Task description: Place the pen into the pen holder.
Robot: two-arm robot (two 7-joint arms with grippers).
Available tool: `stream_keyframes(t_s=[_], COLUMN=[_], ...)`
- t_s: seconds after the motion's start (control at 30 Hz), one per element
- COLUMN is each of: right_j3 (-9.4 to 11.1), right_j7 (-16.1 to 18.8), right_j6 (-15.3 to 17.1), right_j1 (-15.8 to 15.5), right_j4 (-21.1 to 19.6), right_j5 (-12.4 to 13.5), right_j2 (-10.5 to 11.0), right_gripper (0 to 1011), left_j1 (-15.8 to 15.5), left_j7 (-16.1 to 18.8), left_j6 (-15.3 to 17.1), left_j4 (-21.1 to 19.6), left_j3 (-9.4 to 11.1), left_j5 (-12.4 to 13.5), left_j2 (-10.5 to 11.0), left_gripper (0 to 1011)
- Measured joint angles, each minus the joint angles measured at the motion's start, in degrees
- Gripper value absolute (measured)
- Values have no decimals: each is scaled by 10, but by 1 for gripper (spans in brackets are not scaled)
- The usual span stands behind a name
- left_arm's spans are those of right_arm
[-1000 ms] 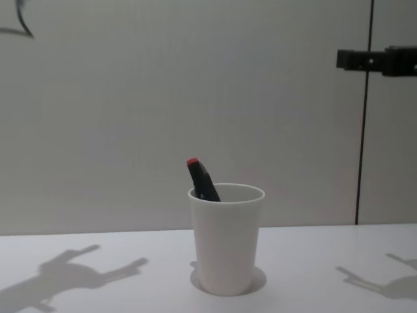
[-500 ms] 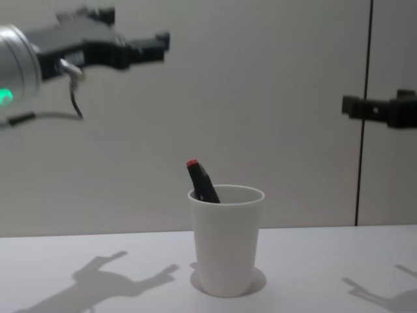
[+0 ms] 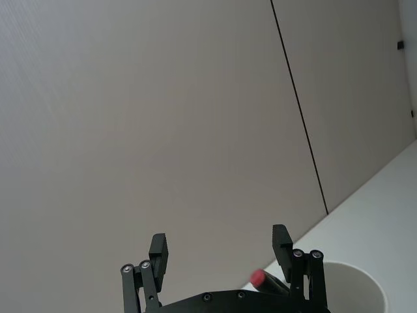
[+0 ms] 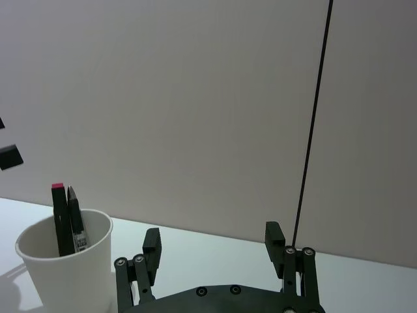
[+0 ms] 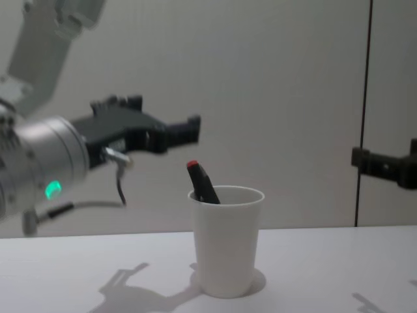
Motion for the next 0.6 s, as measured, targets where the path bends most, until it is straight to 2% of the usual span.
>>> stream_keyframes(t_s=[0.27,0.6], right_j3=[-1,-1], right_j7=[-11,-12], right_j6=[-16,-17], right_j1=[-25,-27], right_j4=[-3,-3], right_j5=[-8,-9], right_j2=[-3,-4], right_gripper=[1001,1002], left_j1=[24,28], left_j7=[43,49], left_j6=[18,20], left_j4=[-7,-7], left_j3=[29,33], left_j5=[-6,-7], left_j2=[-3,-4], left_gripper=[1001,1001])
